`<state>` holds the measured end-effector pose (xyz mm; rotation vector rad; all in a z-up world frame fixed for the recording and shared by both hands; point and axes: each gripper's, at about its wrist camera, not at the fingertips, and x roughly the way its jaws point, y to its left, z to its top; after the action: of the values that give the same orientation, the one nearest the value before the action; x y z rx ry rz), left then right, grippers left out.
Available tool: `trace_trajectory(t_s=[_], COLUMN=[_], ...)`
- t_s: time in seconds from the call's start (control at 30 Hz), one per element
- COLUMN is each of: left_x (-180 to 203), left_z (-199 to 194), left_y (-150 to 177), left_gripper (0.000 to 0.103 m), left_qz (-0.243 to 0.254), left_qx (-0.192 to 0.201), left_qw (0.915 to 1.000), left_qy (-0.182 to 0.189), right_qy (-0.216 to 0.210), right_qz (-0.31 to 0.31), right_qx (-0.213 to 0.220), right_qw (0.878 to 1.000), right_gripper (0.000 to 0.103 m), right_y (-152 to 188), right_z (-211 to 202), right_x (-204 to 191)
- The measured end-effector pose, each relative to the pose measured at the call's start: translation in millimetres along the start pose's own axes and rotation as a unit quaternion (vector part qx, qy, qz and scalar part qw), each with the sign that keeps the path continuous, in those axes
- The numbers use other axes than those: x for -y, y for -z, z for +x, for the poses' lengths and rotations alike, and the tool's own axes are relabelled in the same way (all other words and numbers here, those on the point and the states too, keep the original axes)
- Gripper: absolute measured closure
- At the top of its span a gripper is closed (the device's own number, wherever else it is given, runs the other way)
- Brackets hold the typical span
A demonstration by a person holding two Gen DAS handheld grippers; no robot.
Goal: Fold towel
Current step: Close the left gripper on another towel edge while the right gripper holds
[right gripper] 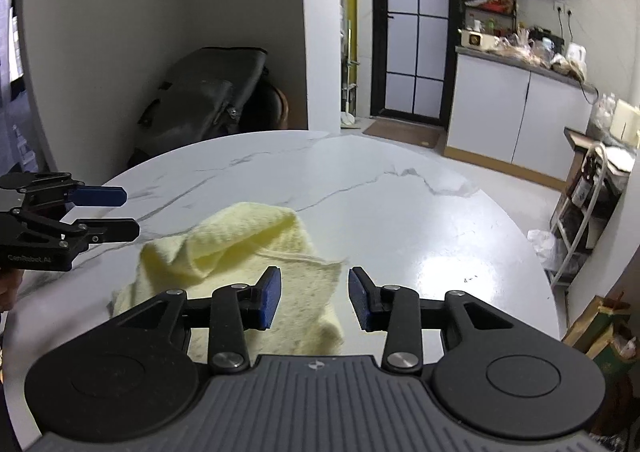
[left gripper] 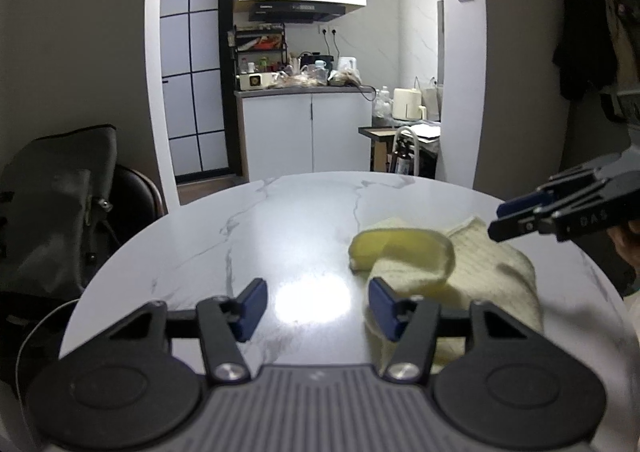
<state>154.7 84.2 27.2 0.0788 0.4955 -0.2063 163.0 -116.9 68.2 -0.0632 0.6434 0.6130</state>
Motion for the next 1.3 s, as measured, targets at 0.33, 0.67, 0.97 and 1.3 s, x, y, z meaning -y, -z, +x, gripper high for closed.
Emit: trace_trajectory(t_s=[0.33, 0.67, 0.97, 1.3], left_x=[-2.7, 3.3, 8.7, 12.5], left_z=[24.3, 35.9, 35.2, 34.2], left_y=[-6.4, -7.4, -6.2, -6.9], left_gripper=[0.043, 0.043, 0.043, 0.043], left_qz=[0.004, 0.009, 0.001, 0.002], left_qx=[-0.014, -0.021, -0.023, -0.025], left_qw=[0.9998, 0.9996, 0.9995, 0.9994], left_qy=[0.010, 0.018, 0.020, 0.022], right_qy=[-0.031, -0.045, -0.057, -0.069], right_qz=[0.030, 0.016, 0.053, 0.016], right_qx=[0.000, 0.006, -0.018, 0.006], right_qw=[0.999, 0.999, 0.997, 0.997], right_gripper=[0.061, 0.061, 0.061, 0.061], right_y=[-6.4, -4.4, 1.4, -3.9], right_z=[16.5, 13.7, 25.9, 12.3], right_x=[11.8, 9.5, 21.5, 6.8])
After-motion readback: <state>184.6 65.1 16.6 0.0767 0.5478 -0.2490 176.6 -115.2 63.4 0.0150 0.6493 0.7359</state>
